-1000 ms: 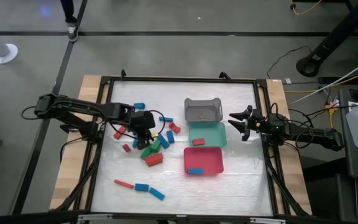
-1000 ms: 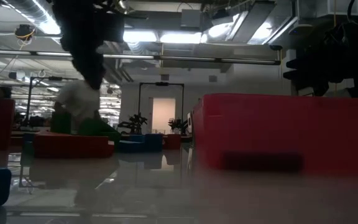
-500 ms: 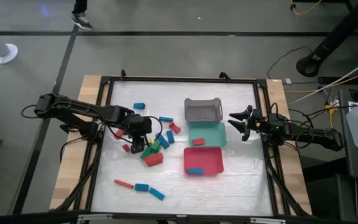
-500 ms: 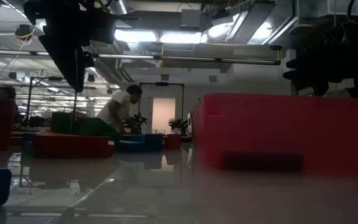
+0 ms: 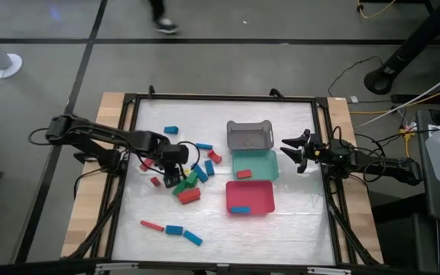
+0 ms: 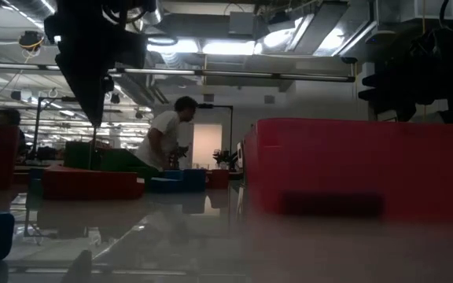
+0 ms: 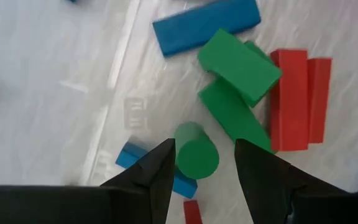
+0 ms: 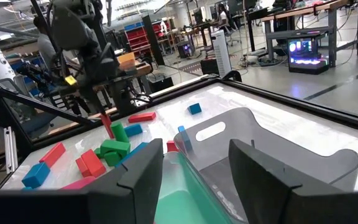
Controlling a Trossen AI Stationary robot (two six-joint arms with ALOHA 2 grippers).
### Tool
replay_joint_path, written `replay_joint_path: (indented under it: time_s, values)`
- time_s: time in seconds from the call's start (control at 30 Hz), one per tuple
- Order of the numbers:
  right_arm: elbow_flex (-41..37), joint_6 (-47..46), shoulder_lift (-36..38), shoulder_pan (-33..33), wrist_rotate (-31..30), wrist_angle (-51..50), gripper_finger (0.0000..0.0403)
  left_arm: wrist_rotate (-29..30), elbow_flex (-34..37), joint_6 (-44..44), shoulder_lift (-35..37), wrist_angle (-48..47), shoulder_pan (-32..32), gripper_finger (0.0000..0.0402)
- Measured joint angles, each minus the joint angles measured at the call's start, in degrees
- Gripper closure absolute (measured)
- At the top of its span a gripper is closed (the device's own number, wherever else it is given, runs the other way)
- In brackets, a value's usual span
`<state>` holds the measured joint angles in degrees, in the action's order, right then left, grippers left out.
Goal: Sort blocks
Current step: Put the green block into the black bin
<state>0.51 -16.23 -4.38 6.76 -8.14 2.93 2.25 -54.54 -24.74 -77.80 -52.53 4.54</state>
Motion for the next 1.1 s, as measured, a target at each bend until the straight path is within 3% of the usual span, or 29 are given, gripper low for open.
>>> replay_joint_path:
  time_s: [0.4,1.1]
  values:
    - [0.0,0.0,0.0,0.0,0.0,0.0,0.0217,-0.4,0.0,3.7,-3.5,-1.0,0.0,0.0246]
    - [0.0,0.0,0.0,0.0,0.1,0.0,0.0217,-0.8,0.0,0.6,-3.5,-1.1,1.2,0.0247]
